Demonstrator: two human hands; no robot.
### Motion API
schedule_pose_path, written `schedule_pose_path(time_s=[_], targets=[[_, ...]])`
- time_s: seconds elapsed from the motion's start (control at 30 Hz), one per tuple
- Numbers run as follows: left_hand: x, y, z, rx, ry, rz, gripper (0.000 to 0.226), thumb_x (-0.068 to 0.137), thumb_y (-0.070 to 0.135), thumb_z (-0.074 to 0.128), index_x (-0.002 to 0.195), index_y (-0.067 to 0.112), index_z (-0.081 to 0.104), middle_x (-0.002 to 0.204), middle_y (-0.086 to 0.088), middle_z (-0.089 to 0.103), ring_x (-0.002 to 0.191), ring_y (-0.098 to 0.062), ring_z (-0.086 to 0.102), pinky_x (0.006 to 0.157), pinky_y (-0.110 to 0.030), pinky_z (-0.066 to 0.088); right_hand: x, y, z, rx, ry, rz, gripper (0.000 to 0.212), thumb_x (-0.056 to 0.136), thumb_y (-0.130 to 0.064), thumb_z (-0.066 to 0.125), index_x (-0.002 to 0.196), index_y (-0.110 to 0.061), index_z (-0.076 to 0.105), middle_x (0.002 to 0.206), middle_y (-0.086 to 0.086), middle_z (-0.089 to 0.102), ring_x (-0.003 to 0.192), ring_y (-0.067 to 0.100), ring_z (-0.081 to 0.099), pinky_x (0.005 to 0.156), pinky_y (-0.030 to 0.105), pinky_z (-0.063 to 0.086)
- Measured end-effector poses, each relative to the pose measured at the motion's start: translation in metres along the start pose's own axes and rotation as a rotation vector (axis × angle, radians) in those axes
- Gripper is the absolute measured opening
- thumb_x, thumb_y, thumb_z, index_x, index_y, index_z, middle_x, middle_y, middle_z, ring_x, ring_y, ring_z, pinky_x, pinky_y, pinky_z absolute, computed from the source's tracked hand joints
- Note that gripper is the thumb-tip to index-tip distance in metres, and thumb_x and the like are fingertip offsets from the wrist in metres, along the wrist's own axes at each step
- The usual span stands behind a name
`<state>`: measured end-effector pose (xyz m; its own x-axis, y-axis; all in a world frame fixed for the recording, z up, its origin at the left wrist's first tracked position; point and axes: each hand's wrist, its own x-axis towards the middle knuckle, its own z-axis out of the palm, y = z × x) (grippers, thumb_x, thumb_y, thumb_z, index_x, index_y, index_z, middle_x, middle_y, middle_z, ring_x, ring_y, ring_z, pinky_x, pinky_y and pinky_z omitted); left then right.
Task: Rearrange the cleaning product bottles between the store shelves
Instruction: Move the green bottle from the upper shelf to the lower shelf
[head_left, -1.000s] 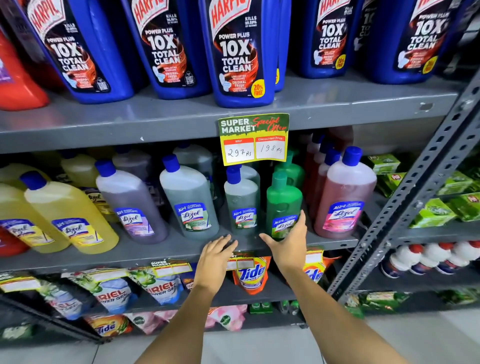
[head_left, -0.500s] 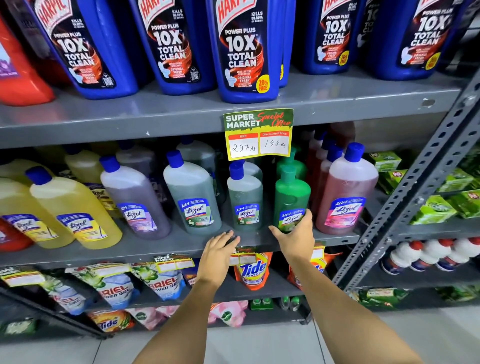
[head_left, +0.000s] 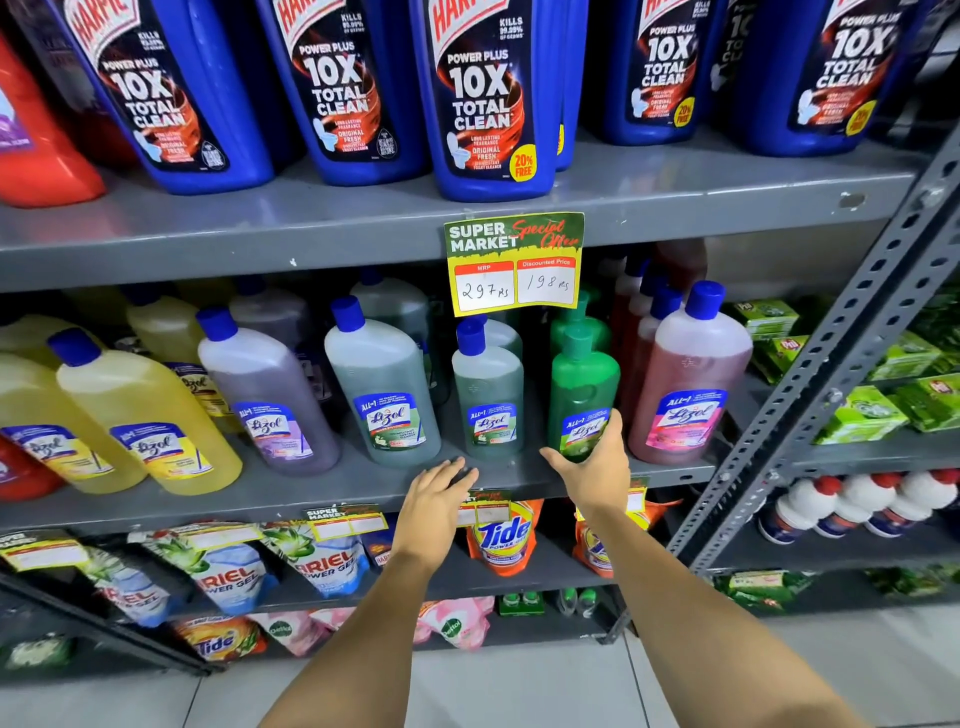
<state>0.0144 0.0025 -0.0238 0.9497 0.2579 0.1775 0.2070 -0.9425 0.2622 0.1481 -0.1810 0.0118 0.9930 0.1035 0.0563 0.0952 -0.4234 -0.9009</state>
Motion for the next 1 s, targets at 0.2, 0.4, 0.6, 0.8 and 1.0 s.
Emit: schedule_pose_path(time_s=[0.2, 0.4, 0.6, 0.8, 1.0], targets=[[-0.0009, 0.0012, -0.0005, 0.012, -0.01, -0.009, 0.067, 0.088, -0.01, 0.046, 0.145, 0.024, 0.035, 0.155, -0.002, 0.032, 0.143, -0.02, 0.027, 0.12, -0.038, 0.017, -0.0009, -0.0002, -0.0004, 0.037, 0.009, 0.006, 0.1, 0.062, -0.032, 0.092, 0.14, -0.018, 0.032, 0.13, 0.004, 0.056, 0.119, 0.025, 0.056, 0.1, 0.044, 0.049], [0.0001, 0.0017, 0.0006, 0.015, -0.008, -0.018, 0.068, 0.088, -0.011, 0.045, 0.146, 0.025, 0.034, 0.156, -0.001, 0.031, 0.143, -0.019, 0.025, 0.12, -0.038, 0.016, -0.0048, 0.001, 0.0036, 0.005, 0.033, 0.038, 0.097, 0.062, -0.034, 0.092, 0.139, -0.018, 0.035, 0.125, 0.004, 0.057, 0.116, 0.024, 0.056, 0.095, 0.043, 0.051], [-0.0003, 0.0023, -0.0002, 0.019, 0.0, -0.017, 0.068, 0.088, -0.01, 0.045, 0.145, 0.024, 0.035, 0.155, -0.002, 0.032, 0.143, -0.02, 0.026, 0.12, -0.038, 0.017, -0.0029, -0.0002, 0.0066, -0.04, 0.07, 0.087, 0.092, 0.064, -0.037, 0.09, 0.136, -0.015, 0.038, 0.125, 0.006, 0.057, 0.113, 0.027, 0.058, 0.088, 0.042, 0.052], [-0.0003, 0.0006, 0.0002, 0.014, 0.007, -0.008, 0.064, 0.09, -0.006, 0.046, 0.145, 0.024, 0.035, 0.155, -0.002, 0.033, 0.143, -0.02, 0.027, 0.12, -0.037, 0.017, -0.0008, 0.0011, 0.008, -0.078, 0.064, 0.099, 0.098, 0.065, -0.039, 0.089, 0.141, -0.013, 0.033, 0.132, 0.008, 0.054, 0.118, 0.029, 0.057, 0.092, 0.046, 0.053], [-0.0016, 0.0042, -0.0036, 0.003, 0.027, -0.004, 0.062, 0.092, -0.005, 0.045, 0.146, 0.024, 0.034, 0.155, -0.002, 0.032, 0.143, -0.021, 0.025, 0.121, -0.037, 0.016, -0.0008, -0.0007, 0.0068, -0.04, 0.035, 0.103, 0.101, 0.065, -0.033, 0.091, 0.143, -0.01, 0.031, 0.137, 0.011, 0.048, 0.124, 0.031, 0.052, 0.099, 0.048, 0.049]])
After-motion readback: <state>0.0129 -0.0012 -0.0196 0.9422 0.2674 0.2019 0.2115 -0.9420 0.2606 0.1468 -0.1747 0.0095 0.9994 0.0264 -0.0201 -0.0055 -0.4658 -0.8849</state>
